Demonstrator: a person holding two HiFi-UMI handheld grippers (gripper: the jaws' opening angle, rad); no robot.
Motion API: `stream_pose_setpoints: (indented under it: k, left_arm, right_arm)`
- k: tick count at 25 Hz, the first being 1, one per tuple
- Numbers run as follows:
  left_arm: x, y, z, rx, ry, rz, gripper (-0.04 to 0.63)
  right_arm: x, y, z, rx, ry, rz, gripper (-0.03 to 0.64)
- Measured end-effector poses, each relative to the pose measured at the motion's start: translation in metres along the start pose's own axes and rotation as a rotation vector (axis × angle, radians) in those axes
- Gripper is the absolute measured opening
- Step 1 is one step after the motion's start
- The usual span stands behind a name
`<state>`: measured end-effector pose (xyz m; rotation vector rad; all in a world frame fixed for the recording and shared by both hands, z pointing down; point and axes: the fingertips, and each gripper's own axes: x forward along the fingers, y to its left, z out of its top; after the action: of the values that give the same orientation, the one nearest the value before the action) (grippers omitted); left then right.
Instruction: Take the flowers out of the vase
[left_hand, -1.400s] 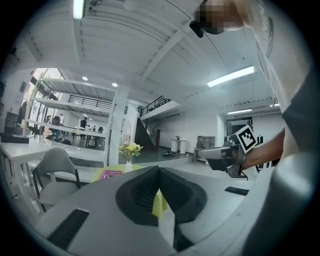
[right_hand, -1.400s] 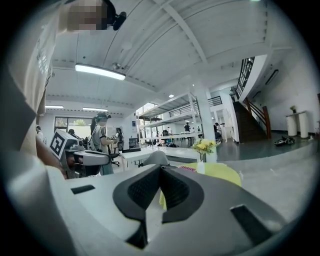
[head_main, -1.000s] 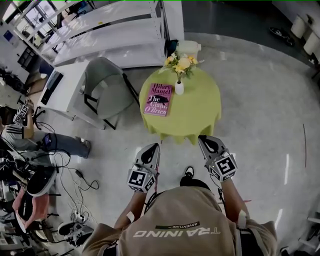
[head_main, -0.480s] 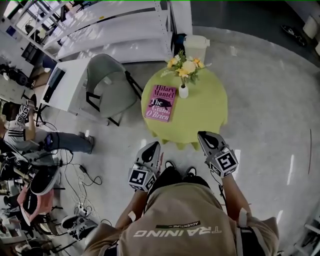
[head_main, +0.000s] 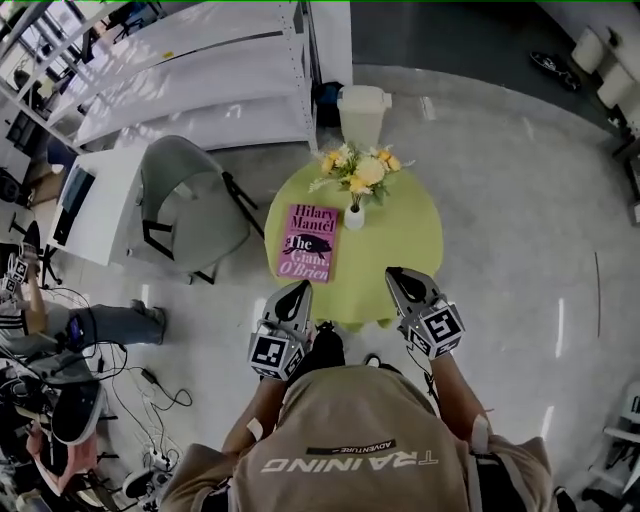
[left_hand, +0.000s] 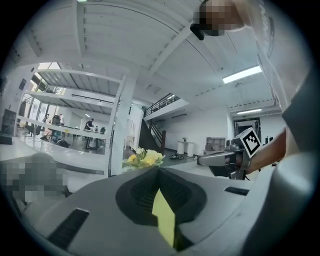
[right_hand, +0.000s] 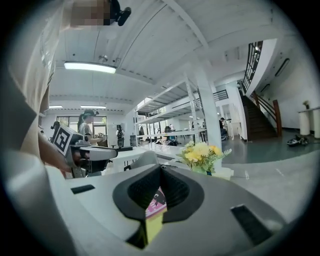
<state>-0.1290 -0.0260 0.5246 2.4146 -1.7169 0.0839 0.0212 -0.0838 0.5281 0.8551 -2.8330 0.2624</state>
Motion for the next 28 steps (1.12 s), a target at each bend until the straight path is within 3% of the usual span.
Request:
stream_pose_setpoints:
  k: [13,20,27,28]
  left_arm:
    - [0.082,0.099,0.012,-0.006,0.011,-0.184,0.006]
    - [0.1,0.099,0.017,-0.004,0.02,-0.194,0.006]
    - [0.107,0.091,0.015,-0.007,0.055,-0.144,0.006]
    - [0.108,0.09,0.015,-0.006,0.059,-0.133,0.006]
  right_arm:
    - [0.109,-0.04,0.016,-0.008,0.056,-0.193,0.005]
    - [0.119,-0.061,0.011,-0.002,0.08,-0.209,0.006]
    - [0.126,-0.08,-0.002,0.024,0.096,-0.177,0.008]
    - [0.127,-0.083,-0.004,0.031,0.097,-0.169,0.072]
